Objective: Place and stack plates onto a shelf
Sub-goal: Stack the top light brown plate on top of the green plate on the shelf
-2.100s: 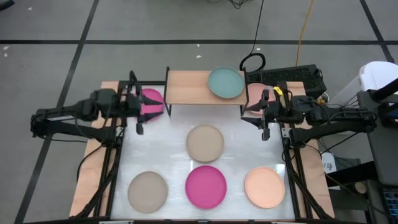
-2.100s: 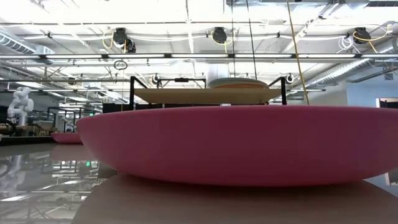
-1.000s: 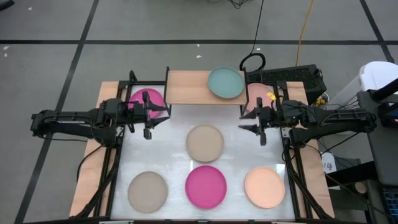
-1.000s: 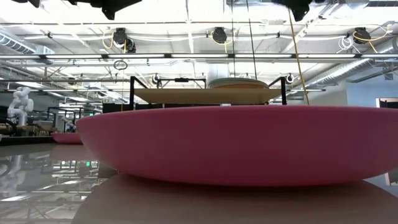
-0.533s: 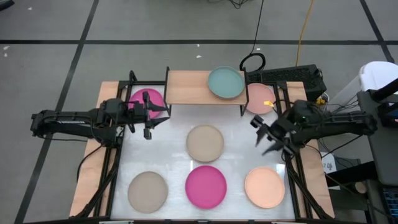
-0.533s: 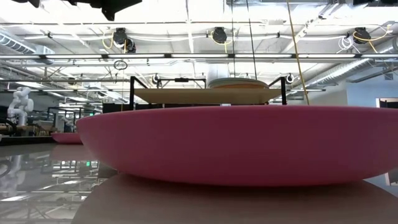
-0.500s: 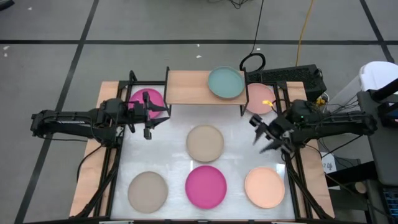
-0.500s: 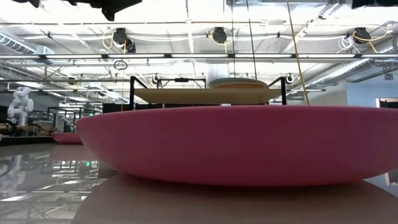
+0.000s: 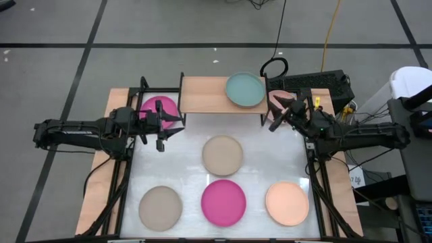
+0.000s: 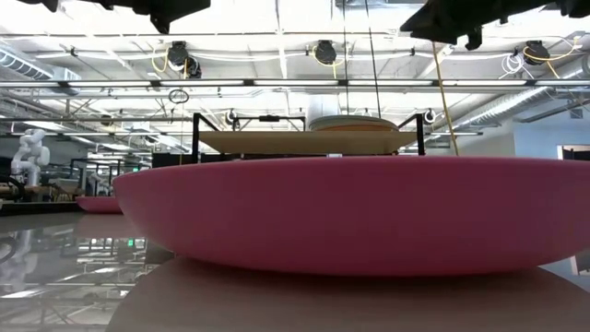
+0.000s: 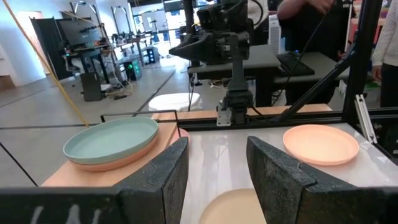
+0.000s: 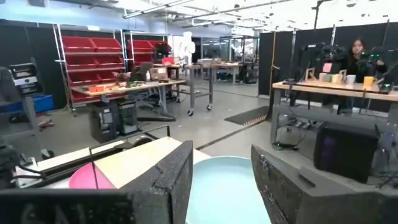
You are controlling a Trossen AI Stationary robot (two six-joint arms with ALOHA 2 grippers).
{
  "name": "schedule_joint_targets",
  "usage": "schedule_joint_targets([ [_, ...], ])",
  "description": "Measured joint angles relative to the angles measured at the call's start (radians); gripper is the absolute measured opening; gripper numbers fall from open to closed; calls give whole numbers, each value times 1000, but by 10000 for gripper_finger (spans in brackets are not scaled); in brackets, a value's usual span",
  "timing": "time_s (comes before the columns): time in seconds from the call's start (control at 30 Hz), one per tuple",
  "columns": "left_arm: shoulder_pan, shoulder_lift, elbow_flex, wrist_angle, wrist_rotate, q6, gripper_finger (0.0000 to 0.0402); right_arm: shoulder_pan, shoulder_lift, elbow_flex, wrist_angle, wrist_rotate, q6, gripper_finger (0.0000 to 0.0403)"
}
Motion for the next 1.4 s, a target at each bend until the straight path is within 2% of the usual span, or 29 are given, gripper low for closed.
schedule_joint_targets([
  [0.17, 1, 0, 0, 0, 0, 0, 168, -1, 0, 0, 3, -12, 8, 144],
  [0.23, 1, 0, 0, -1, 0, 0, 168, 0, 0, 0, -5, -70, 4, 144],
  [0.3, -1, 0, 0, -8, 0, -1, 168, -1, 0, 1, -36, -240, -15, 144],
  [0.4, -1, 0, 0, -13, 0, -3, 168, 0, 12, 2, -130, -571, -40, 144],
  [0.47, -1, 0, 0, -13, 0, -3, 168, 6, 34, 2, -223, -703, -42, 144],
  [0.5, -1, 0, 0, -13, 0, -3, 168, 10, 51, 2, -269, -727, -41, 144],
  [0.6, -1, 0, 0, -13, 0, -3, 168, 28, 119, 1, -380, -732, -75, 144],
  [0.8, 0, 0, 0, -14, 0, -3, 168, 73, 288, 2, -327, -726, -320, 144],
  [0.93, 0, 0, 0, -14, 0, -3, 168, 118, 375, 14, -296, -630, -453, 144],
  [1.1, 0, 0, 0, -23, 0, -5, 168, 166, 470, 14, -298, -613, -512, 144],
  [1.4, 0, 0, 0, -23, 0, -24, 168, 249, 629, 14, -269, -464, -648, 144],
])
